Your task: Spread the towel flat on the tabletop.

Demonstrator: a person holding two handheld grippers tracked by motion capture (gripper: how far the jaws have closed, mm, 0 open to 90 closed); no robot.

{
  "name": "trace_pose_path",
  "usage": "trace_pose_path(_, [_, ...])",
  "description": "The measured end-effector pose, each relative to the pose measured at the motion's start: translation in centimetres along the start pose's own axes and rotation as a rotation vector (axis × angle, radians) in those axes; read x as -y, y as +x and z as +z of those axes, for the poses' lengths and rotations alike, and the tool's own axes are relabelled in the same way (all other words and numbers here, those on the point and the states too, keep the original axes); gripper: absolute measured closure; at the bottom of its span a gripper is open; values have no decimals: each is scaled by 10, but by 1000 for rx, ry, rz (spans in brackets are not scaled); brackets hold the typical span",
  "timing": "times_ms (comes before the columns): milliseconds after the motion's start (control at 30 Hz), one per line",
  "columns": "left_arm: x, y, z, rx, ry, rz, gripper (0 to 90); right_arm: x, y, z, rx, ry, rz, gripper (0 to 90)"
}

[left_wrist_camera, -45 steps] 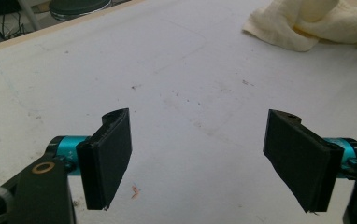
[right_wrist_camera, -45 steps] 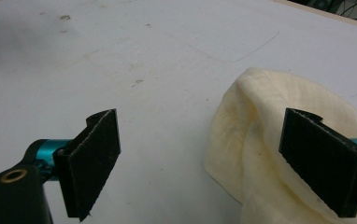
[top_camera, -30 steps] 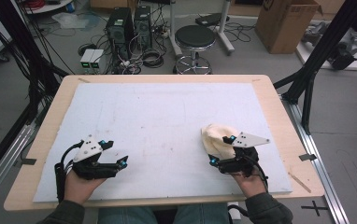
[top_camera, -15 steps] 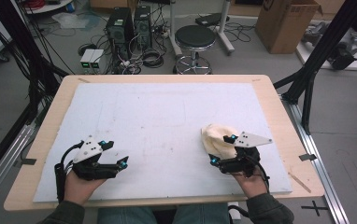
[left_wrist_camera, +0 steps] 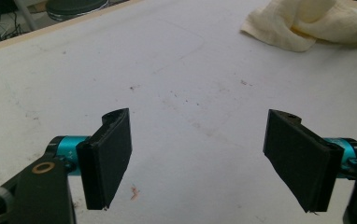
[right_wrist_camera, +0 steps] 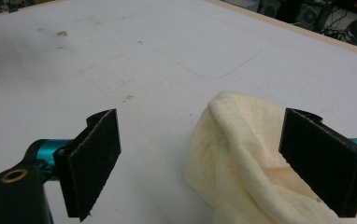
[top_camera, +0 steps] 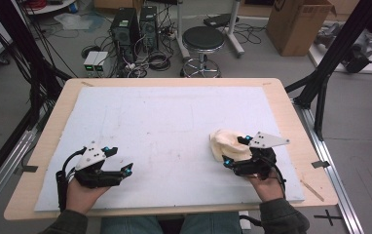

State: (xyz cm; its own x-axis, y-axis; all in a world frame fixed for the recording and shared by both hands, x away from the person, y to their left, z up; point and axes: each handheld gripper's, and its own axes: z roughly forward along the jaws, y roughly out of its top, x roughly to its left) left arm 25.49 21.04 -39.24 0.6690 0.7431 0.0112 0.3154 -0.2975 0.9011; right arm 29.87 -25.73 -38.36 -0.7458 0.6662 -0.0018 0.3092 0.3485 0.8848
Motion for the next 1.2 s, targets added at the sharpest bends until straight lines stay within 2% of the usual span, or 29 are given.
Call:
trace_pose_path(267, [0,1,0,-1,4,1,241,-2,-10,-5,23,1,-1,122])
trace_pose_path(733, [1,2,1,-2,9,-2,241,6,-36,-17,71,10,60,155])
trace_pose_path(1000, [2,1,2,1,15,3,240,13,-41,-12,71,34,75,198])
trace_pose_path(1200, [2,1,3,-1,20,4,240,20,-44,4,53,72,78,280])
